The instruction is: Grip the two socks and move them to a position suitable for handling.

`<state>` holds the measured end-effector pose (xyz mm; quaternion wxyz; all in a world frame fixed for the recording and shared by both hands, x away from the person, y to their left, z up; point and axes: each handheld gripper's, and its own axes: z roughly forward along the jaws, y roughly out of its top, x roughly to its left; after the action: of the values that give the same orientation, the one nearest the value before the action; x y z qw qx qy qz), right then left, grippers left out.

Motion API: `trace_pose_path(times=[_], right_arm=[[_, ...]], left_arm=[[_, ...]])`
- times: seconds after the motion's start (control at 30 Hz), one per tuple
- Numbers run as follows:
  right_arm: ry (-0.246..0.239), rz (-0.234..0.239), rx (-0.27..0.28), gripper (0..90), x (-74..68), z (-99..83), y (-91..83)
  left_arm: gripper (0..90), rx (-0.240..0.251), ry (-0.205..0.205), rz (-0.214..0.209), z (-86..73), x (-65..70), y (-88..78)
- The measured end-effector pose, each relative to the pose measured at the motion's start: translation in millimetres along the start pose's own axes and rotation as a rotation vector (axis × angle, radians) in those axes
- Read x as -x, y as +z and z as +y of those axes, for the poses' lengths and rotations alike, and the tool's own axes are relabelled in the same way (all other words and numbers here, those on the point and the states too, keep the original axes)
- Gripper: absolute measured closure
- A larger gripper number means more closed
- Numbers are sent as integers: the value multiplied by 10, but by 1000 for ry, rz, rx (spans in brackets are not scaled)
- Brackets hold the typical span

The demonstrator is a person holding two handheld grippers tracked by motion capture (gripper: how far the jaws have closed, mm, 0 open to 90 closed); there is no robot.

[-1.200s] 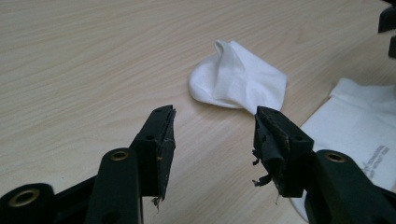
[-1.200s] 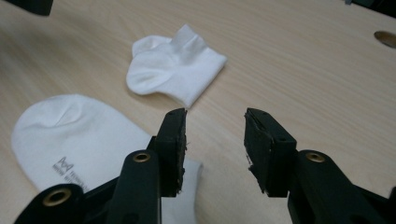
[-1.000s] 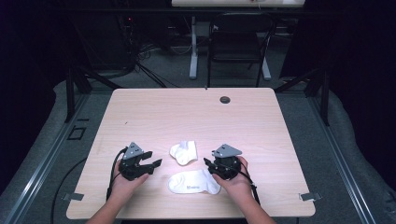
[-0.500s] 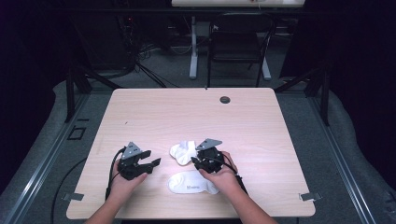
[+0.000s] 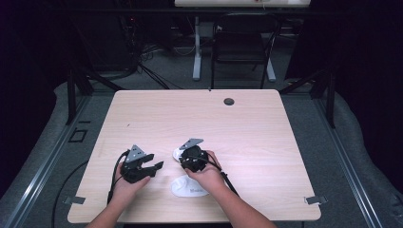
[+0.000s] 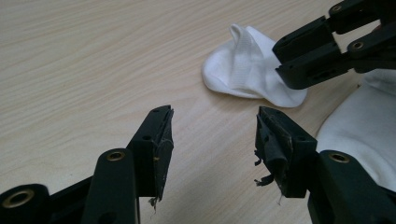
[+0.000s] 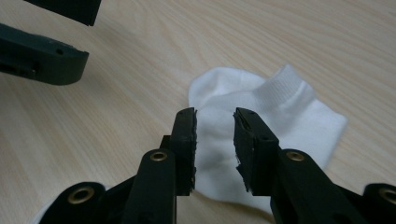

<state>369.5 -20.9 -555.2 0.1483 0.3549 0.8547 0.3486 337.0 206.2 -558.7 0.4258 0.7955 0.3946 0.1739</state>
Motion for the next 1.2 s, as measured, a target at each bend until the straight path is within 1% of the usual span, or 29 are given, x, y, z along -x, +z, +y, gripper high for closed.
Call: trace_pose_path(times=[0.03, 0.07, 0.1, 0.13, 0.23, 0.3, 0.33, 0.37, 0.4, 0.43, 0.47, 0.5, 0.53, 0.57, 0.63, 0.7, 0.73, 0.77, 0.8, 0.87, 0.9, 0.93, 0.97, 1.0, 1.03, 1.07, 1.13, 1.17, 1.2], right_arm=[[8, 3, -2, 690, -18, 12, 58], [8, 3, -2, 690, -18, 12, 58], [8, -1, -16, 681, -36, 16, 101], [10, -2, -16, 674, -43, 14, 125], [11, -4, -35, 660, -58, 12, 168], [11, -6, -34, 655, -61, 9, 183], [21, -9, -31, 658, -74, 8, 198], [1, -29, -54, 694, -87, 7, 222], [1, -29, -54, 694, -87, 7, 222], [-14, -50, -60, 735, -96, 4, 234], [-14, -50, -60, 735, -96, 4, 234], [-10, -39, -71, 825, -89, 18, 215], [-10, -39, -71, 825, -89, 18, 215], [7, -25, -69, 893, -100, 19, 193], [12, -23, -60, 900, -108, 17, 175], [10, -17, -66, 900, -101, 20, 153], [19, -13, -54, 900, -99, 18, 141], [27, -6, -47, 900, -85, 23, 94], [39, 2, -27, 900, -78, 23, 71], [60, 23, -7, 900, -63, 38, 12], [60, 23, -7, 900, -63, 38, 12], [64, 25, 11, 900, -58, 44, -23], [71, 32, 41, 900, -44, 57, -98], [71, 32, 41, 900, -44, 57, -98], [94, 43, 72, 900, -28, 58, -168], [104, 50, 86, 900, -16, 56, -197], [103, 53, 91, 900, 4, 52, -229], [107, 51, 99, 900, 20, 47, -261], [117, 54, 110, 900, 36, 40, -290]], left_arm=[[461, 2, -3, 0, -1, -2, 0], [461, 2, -3, 0, -1, -2, 0], [461, -6, 2, 0, 2, -9, -6], [462, -5, 1, 0, 2, -11, -7], [462, -1, 1, 2, 1, -16, -8], [462, 0, 0, 2, 1, -16, -8], [462, 0, 0, 2, 1, -16, -7], [462, 0, -3, 3, 0, -11, -3], [462, 0, -3, 3, 0, -11, -3], [463, -1, -2, 3, 0, -10, -2], [463, -5, 0, 3, 2, -10, -4], [463, -1, -2, 3, 0, -8, -1], [463, -1, -2, 3, 0, -8, -1], [463, -1, -2, 3, -1, -10, 0], [464, -1, -2, 4, -1, -11, 0], [464, -2, -1, 5, -2, -11, -1], [464, -5, 0, 5, -1, -11, -4], [467, -4, -1, 4, -1, -8, -3], [467, 2, 0, 7, -3, -5, 3], [469, 2, -2, 6, -3, 0, 5], [471, 2, -2, 6, -3, 0, 5], [471, 2, -2, 5, -2, 2, 4], [480, 3, 3, -1, 0, 6, 1], [484, 3, 3, -1, 0, 6, 1], [490, 5, 5, -2, 0, 8, 5], [497, 5, 0, -7, 4, 14, 18], [511, 4, -8, -14, 6, 17, 31], [511, 6, -22, -21, 10, 26, 41], [511, 2, -22, -27, 18, 37, 50]])
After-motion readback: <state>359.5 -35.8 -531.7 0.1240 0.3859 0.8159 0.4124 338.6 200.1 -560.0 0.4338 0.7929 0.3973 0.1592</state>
